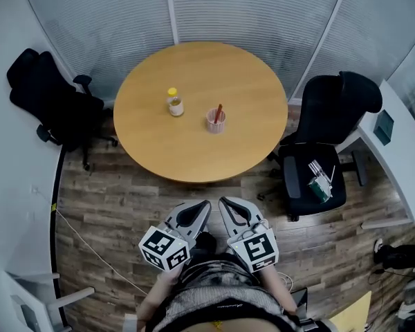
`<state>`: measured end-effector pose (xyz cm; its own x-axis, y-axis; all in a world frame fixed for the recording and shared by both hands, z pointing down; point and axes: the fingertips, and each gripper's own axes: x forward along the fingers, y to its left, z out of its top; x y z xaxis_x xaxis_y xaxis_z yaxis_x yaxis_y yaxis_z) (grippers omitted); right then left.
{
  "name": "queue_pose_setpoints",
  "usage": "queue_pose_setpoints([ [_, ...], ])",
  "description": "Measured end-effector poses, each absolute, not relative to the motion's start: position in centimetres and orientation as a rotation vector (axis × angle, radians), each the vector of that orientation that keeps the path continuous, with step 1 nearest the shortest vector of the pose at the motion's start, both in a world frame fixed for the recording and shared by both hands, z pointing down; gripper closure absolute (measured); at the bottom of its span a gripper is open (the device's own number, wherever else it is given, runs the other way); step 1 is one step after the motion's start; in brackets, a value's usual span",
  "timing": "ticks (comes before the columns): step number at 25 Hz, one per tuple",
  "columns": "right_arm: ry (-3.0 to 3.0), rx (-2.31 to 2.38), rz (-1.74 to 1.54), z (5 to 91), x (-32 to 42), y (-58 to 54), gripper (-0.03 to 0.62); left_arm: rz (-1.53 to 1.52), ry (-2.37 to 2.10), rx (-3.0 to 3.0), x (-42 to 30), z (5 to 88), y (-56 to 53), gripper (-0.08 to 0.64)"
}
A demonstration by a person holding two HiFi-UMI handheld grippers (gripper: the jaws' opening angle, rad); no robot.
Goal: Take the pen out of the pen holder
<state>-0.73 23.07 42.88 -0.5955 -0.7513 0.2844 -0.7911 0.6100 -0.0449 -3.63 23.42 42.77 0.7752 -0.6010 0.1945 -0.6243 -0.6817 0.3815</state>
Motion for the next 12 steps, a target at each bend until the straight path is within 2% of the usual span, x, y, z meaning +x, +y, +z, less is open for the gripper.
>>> queue_pose_setpoints([
  [12,-2.535,1.287,0.226,44.3,-3.5,18.0,0.569,0.082,-0.858,2.536,-6.1,43.8,18.6,0.557],
])
